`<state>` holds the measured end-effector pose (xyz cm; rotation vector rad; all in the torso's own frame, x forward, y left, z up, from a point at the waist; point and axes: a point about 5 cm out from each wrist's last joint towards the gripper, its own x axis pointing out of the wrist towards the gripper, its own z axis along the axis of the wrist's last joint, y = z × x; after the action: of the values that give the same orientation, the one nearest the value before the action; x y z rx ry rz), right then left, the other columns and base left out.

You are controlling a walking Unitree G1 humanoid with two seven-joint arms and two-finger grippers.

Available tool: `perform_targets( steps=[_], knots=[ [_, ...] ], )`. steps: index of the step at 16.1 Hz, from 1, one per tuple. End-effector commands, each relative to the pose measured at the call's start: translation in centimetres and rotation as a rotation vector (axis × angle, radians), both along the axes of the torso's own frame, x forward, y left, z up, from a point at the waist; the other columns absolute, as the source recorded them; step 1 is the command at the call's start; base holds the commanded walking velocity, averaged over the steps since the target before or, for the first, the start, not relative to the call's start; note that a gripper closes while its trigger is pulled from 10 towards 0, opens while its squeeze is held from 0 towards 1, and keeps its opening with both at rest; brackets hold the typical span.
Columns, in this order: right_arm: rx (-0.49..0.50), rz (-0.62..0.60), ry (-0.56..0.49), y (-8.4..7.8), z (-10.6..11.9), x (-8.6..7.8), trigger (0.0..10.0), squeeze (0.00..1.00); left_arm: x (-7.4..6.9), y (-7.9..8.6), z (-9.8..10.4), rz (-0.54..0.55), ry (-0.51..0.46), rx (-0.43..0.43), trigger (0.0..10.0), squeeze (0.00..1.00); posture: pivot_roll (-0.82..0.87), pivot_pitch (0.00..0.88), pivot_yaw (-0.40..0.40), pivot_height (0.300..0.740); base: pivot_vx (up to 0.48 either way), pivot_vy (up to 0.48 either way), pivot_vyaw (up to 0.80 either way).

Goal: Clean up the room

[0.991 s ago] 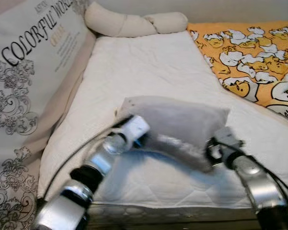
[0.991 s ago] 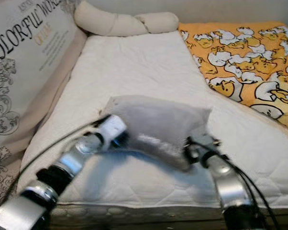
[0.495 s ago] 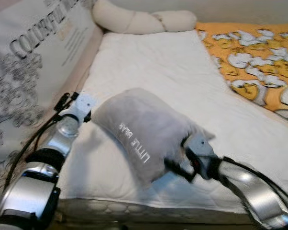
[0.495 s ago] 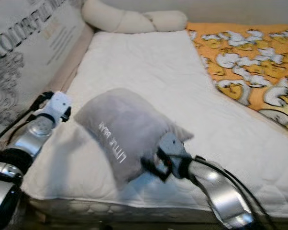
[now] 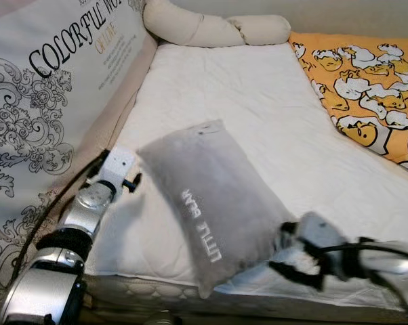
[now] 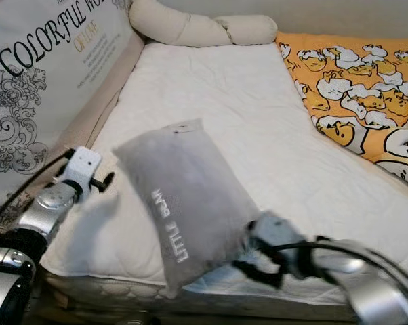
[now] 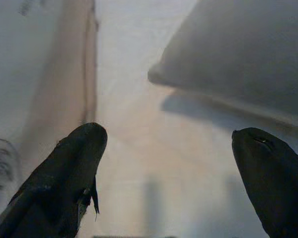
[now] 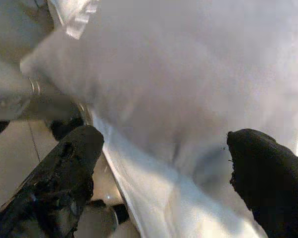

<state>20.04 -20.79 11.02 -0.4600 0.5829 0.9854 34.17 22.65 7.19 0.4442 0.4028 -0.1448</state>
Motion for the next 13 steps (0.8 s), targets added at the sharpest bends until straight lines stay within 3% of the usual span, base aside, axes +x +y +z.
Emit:
perform_targets(
  steps=[1, 2, 3, 5, 6, 7, 8, 9, 10, 11, 12, 13],
  knots=[
    [-0.009, -0.012, -0.004, -1.3, 0.8, 0.1, 10.0, 0.00, 0.0, 0.1, 0.1, 0.011, 0.004, -0.047, 10.0, 0.00, 0.03, 0.000, 0.046, 0.740, 0.000, 0.000, 0.00],
    [-0.018, -0.024, -0.012, -2.5, 1.6, 0.1, 10.0, 0.00, -0.3, 0.1, -0.2, 0.007, 0.011, -0.055, 10.0, 0.00, 0.03, 0.000, 0.046, 0.740, 0.000, 0.000, 0.00],
    [0.098, -0.090, -0.088, -3.8, 4.1, 0.7, 10.0, 0.00, -0.8, 0.2, -0.4, -0.004, 0.003, -0.052, 10.0, 0.00, 0.03, 0.000, 0.049, 0.740, 0.000, 0.000, 0.00],
    [0.252, -0.178, -0.176, -4.5, 6.1, 1.6, 10.0, 0.00, -1.0, 0.2, -0.4, -0.008, -0.019, -0.056, 10.0, 0.00, 0.02, 0.000, 0.057, 0.740, 0.000, 0.000, 0.00],
    [0.256, -0.350, -0.311, -6.5, 6.9, 3.5, 10.0, 0.00, -1.3, 0.1, -0.7, 0.020, -0.025, -0.105, 10.0, 0.00, 0.01, 0.000, 0.064, 0.740, 0.000, 0.000, 0.00],
    [0.234, -0.433, -0.347, -7.4, 6.8, 4.3, 10.0, 0.00, -1.4, 0.0, -0.9, 0.033, -0.023, -0.128, 10.0, 0.00, 0.01, 0.000, 0.064, 0.740, 0.000, 0.000, 0.00],
    [0.134, -0.562, -0.363, -8.7, 5.6, 5.6, 10.0, 0.00, -1.7, -0.6, -1.3, 0.051, -0.011, -0.203, 10.0, 0.00, 0.00, 0.000, 0.074, 0.740, 0.000, 0.000, 0.00],
    [0.109, -0.618, -0.352, -8.9, 4.6, 6.3, 10.0, 0.00, -1.8, -1.2, -1.7, 0.054, 0.009, -0.263, 10.0, 0.00, 0.00, 0.000, 0.075, 0.740, 0.000, 0.000, 0.00],
    [0.126, -0.681, -0.354, -8.7, 3.4, 7.3, 10.0, 0.00, -1.9, -2.4, -2.2, 0.051, 0.036, -0.384, 10.0, 0.00, 0.00, 0.000, 0.075, 0.740, 0.000, 0.000, 0.00],
    [0.243, -0.791, -0.311, -7.6, 1.2, 9.0, 10.0, 0.00, -2.3, -4.3, -3.3, 0.048, 0.117, -0.617, 10.0, 0.00, 0.01, 0.000, 0.075, 0.740, 0.000, 0.000, 0.00],
    [0.307, -0.829, -0.276, -6.9, 0.1, 9.7, 10.0, 0.00, -2.5, -5.0, -3.7, 0.045, 0.141, -0.686, 10.0, 0.00, 0.01, 0.000, 0.077, 0.740, 0.000, 0.000, 0.00],
    [0.447, -0.930, -0.154, -5.2, -2.6, 11.1, 10.0, 0.00, -3.3, -6.2, -5.2, 0.077, 0.204, -0.796, 10.0, 0.12, 0.02, 0.000, 0.074, 0.740, 0.000, 0.000, 0.00]
  ],
)
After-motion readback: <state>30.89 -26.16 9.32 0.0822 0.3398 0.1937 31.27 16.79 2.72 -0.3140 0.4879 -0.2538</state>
